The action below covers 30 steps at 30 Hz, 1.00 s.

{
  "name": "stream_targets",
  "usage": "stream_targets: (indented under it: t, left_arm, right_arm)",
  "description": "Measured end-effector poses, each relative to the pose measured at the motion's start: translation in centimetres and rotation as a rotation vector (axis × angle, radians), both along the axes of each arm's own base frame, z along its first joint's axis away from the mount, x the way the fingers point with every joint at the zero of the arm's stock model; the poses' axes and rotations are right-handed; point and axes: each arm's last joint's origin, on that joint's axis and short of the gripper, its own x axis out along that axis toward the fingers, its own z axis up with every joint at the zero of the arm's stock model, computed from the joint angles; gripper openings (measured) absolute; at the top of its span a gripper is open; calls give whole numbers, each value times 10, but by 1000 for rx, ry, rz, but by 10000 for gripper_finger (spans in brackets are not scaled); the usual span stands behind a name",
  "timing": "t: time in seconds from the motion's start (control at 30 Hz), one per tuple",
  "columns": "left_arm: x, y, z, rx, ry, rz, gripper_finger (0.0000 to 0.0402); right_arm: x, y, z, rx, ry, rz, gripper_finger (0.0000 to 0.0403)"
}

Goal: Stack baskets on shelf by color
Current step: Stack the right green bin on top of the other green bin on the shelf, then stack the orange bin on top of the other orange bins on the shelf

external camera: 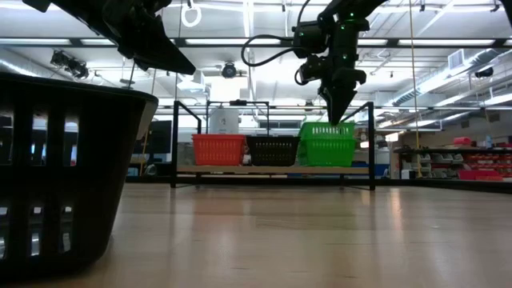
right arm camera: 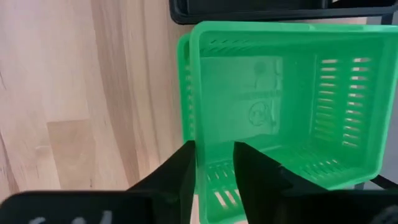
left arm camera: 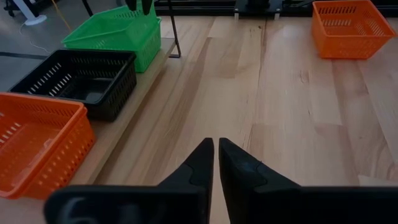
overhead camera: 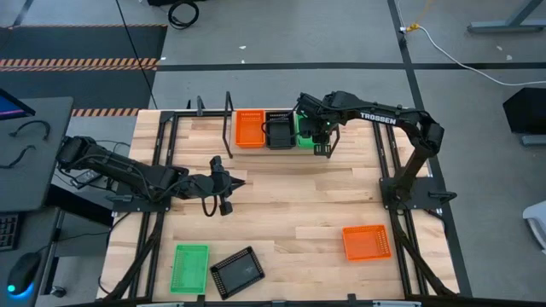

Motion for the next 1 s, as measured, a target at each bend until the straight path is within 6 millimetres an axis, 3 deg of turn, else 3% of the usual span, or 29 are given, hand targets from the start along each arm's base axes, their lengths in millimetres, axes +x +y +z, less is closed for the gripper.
stream_targets:
  t: [0.37, 0.63, 1.0]
  left_arm:
    - [0, 0, 0, 0, 0, 0, 36]
    - [0, -1, 0, -14, 1, -12, 28]
    - [0, -1, 0, -25, -2, -7, 38]
  right_arm:
    - [2, 9, 0, 106, -31, 8, 118]
    - [6, 18, 0, 86, -23, -15, 117]
    - [-7, 65, -2, 294, 218, -236, 117]
